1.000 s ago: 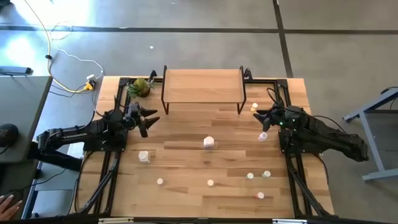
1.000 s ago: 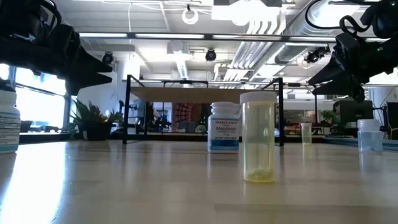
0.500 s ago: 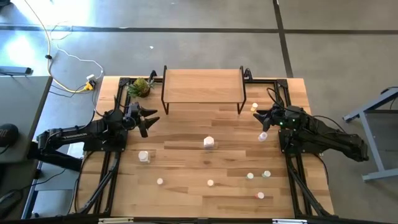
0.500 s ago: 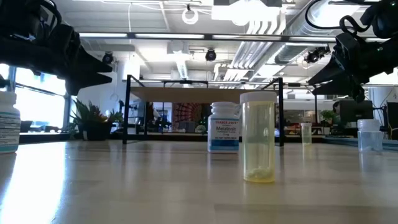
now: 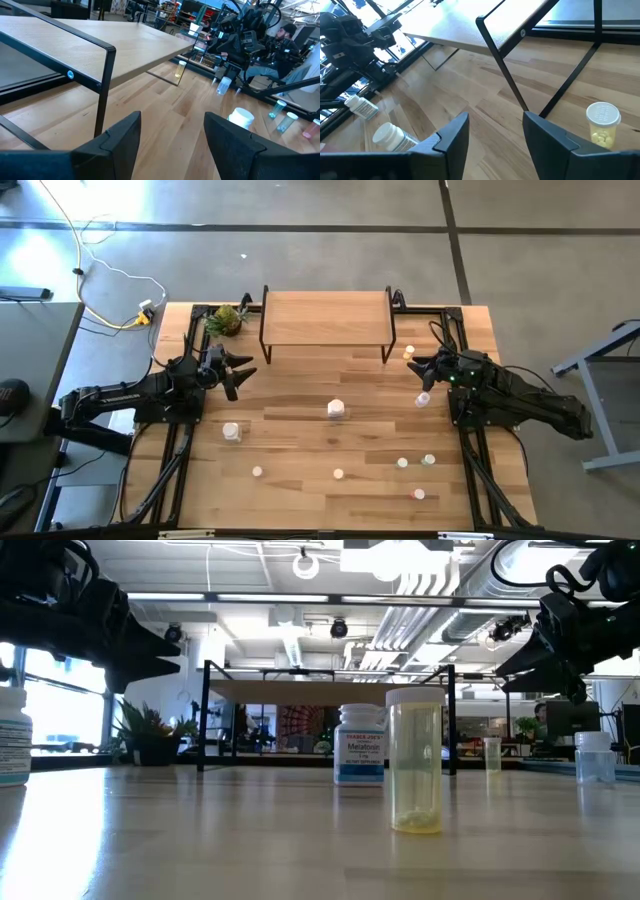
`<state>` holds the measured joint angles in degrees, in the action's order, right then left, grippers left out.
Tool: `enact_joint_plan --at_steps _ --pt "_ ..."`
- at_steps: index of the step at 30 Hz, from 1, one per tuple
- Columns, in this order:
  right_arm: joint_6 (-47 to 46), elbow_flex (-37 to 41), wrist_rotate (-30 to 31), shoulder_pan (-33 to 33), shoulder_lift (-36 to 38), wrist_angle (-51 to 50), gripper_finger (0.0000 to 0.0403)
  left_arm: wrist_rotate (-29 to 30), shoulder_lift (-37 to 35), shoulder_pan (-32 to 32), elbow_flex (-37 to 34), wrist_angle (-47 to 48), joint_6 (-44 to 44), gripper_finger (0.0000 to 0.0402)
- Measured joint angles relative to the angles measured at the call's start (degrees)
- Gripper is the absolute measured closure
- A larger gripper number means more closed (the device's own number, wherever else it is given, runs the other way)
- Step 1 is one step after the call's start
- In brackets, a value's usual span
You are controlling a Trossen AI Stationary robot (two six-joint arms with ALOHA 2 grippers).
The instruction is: Pick and place medicine bottles onto shelf by color
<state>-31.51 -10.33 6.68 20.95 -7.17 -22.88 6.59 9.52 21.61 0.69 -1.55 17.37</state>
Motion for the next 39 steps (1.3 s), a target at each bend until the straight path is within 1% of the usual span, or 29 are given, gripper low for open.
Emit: enact_joint_plan --at_steps 35,39 --pt "0.0 0.0 -0.01 0.01 -0.01 -0.01 0.0227 0.07 0.01 0.02 -0.01 0.0 0.0 0.0195" --pt "0.0 0.0 -0.02 0.01 -0.01 -0.01 0.0227 0.51 0.01 0.02 0.0 -0.05 2.52 0.0195"
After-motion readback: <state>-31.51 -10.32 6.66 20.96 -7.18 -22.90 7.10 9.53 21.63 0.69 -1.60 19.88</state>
